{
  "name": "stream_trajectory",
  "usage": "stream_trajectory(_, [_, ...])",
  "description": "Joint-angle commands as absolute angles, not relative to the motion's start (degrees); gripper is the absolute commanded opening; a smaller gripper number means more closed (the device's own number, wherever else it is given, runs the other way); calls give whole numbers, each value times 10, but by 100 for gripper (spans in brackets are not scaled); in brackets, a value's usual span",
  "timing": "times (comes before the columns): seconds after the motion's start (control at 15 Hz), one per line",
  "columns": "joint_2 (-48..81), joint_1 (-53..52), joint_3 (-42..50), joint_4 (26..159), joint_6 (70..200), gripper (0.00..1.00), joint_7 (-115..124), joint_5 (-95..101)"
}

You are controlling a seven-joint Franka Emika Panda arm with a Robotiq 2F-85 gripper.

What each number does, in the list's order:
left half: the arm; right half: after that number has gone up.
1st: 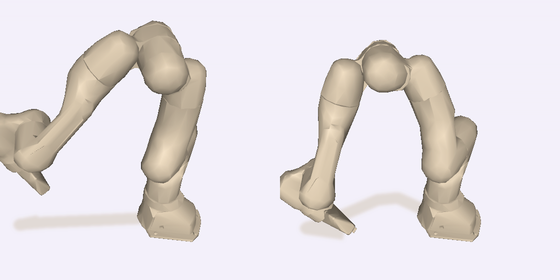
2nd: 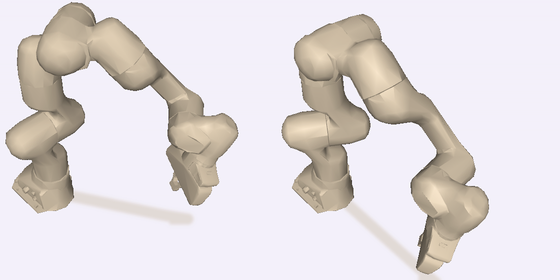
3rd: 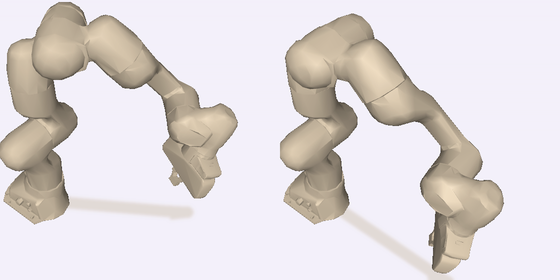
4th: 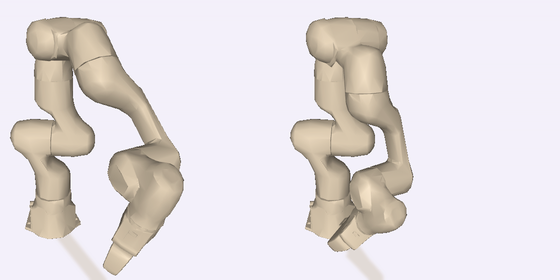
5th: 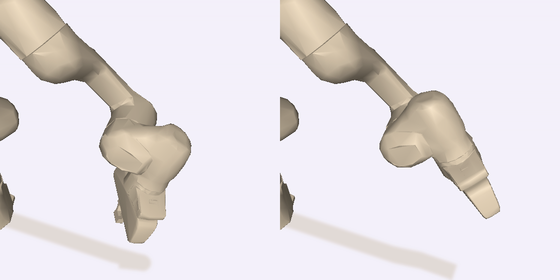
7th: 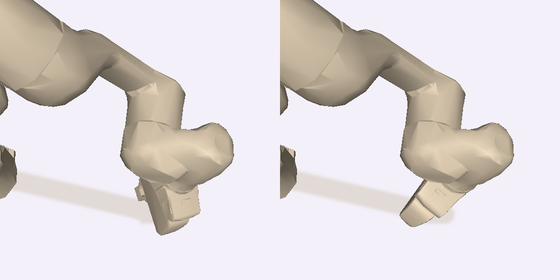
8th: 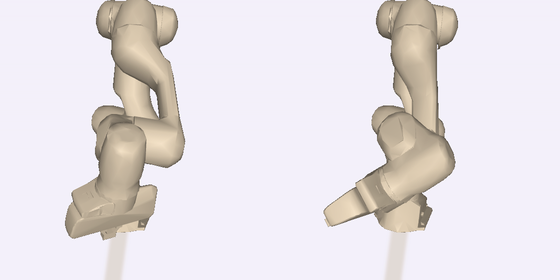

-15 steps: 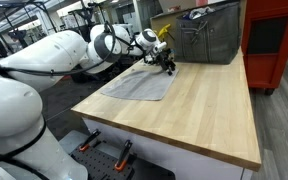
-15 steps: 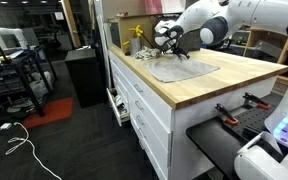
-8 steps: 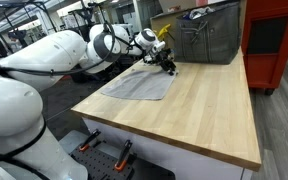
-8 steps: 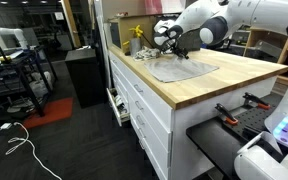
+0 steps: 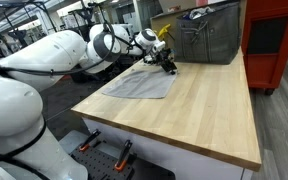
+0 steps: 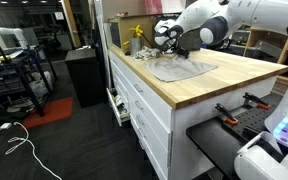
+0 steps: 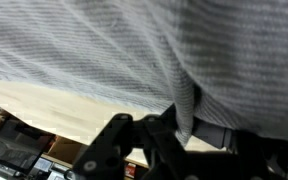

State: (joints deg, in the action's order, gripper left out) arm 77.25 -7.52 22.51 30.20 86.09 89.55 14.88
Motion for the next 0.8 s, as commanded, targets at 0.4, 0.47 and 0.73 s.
stream_trajectory(0.4, [809,-61,228,305,824,0,920,145])
stream_trajectory(0.47, [811,-60,230,304,822,0,922,144])
stream_trajectory(0.73, [815,-55,232,301,813,0,927,142])
